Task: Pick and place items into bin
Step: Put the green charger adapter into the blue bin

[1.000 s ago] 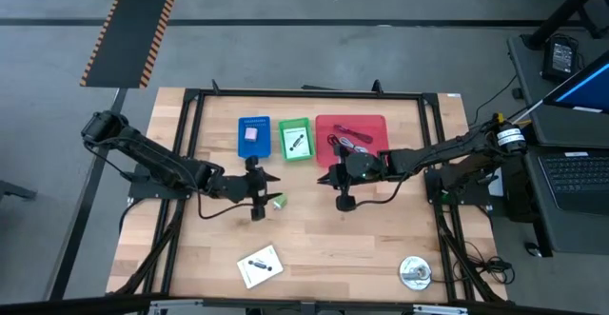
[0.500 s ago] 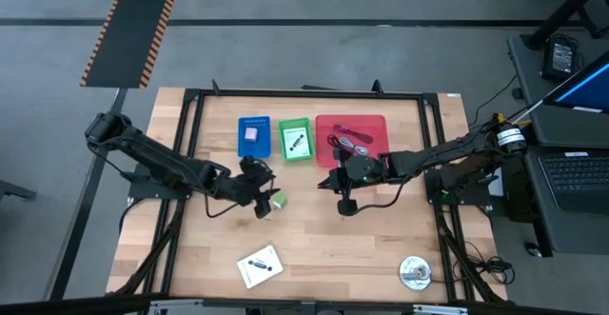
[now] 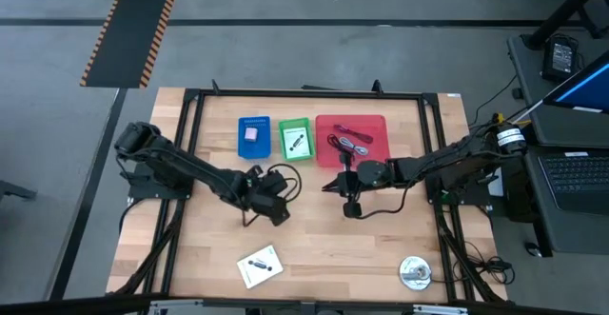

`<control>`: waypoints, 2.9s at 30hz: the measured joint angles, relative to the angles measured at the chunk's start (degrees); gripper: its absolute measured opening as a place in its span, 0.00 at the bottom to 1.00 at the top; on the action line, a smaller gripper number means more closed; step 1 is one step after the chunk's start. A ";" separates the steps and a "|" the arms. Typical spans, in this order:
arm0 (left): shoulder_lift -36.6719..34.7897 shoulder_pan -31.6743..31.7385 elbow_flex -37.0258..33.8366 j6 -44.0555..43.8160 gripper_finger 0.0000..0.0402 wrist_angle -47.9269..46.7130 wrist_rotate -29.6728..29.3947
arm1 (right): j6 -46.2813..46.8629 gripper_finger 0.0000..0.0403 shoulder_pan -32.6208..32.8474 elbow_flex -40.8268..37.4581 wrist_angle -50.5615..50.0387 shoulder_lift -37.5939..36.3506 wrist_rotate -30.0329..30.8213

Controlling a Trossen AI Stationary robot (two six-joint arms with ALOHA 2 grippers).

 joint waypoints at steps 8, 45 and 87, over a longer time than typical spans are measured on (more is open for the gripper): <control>7.13 0.82 3.73 -6.91 0.49 -3.32 4.35 | 3.49 0.01 1.01 -2.50 3.66 0.00 -0.01; 13.86 3.13 3.75 -5.19 0.47 -1.27 8.98 | 4.66 0.01 4.14 -2.43 5.45 0.00 -0.08; -8.96 -1.81 -1.67 21.42 0.33 -0.23 7.51 | 3.20 0.01 4.13 -2.40 5.17 0.00 -0.08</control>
